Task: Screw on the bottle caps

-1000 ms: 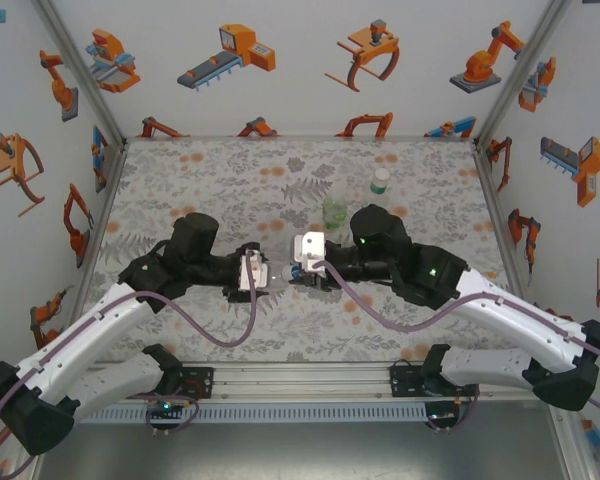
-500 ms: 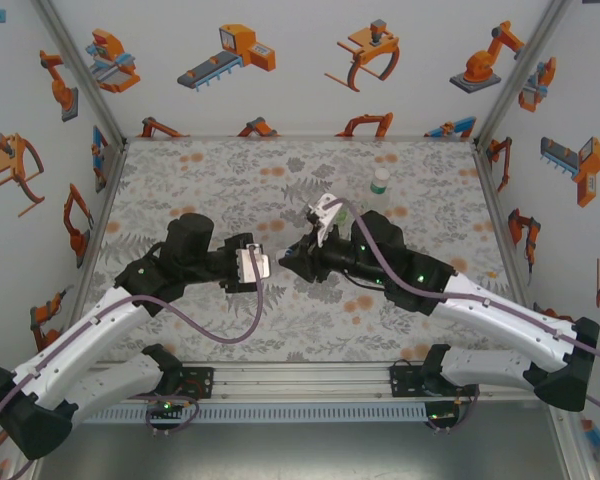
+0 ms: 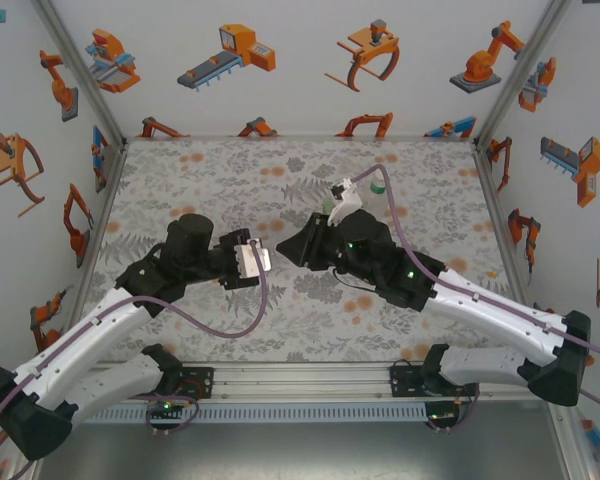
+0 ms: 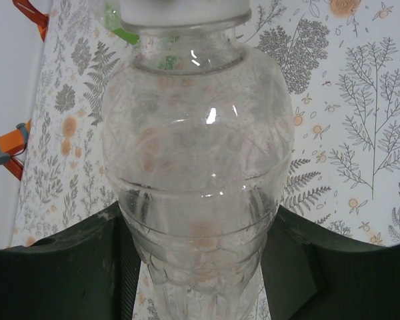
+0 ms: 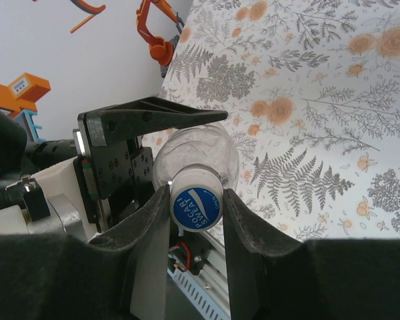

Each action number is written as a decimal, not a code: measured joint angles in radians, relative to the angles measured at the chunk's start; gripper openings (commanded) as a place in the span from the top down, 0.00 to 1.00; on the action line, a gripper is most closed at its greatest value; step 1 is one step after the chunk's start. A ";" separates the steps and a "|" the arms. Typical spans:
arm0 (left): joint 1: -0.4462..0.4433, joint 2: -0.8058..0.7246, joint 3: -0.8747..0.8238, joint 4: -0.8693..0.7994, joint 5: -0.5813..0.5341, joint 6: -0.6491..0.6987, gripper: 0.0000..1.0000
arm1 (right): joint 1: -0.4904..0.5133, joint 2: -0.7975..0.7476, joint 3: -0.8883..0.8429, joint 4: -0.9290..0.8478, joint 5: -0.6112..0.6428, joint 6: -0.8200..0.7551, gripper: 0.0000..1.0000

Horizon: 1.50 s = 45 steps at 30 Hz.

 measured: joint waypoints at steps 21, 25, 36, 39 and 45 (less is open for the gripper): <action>-0.003 -0.002 0.000 0.029 0.127 0.001 1.00 | 0.001 -0.105 0.082 -0.069 -0.260 -0.795 0.44; -0.003 -0.002 0.000 0.019 0.162 0.006 1.00 | 0.001 -0.105 0.101 -0.158 -0.406 -1.106 0.44; -0.003 -0.002 0.000 -0.027 0.280 0.037 1.00 | 0.001 -0.068 0.127 -0.300 -0.520 -1.564 0.44; -0.003 -0.002 0.001 -0.034 0.298 0.042 1.00 | 0.001 -0.056 0.127 -0.304 -0.529 -1.590 0.46; -0.003 0.002 0.002 -0.042 0.312 0.050 1.00 | 0.001 -0.046 0.127 -0.303 -0.560 -1.604 0.53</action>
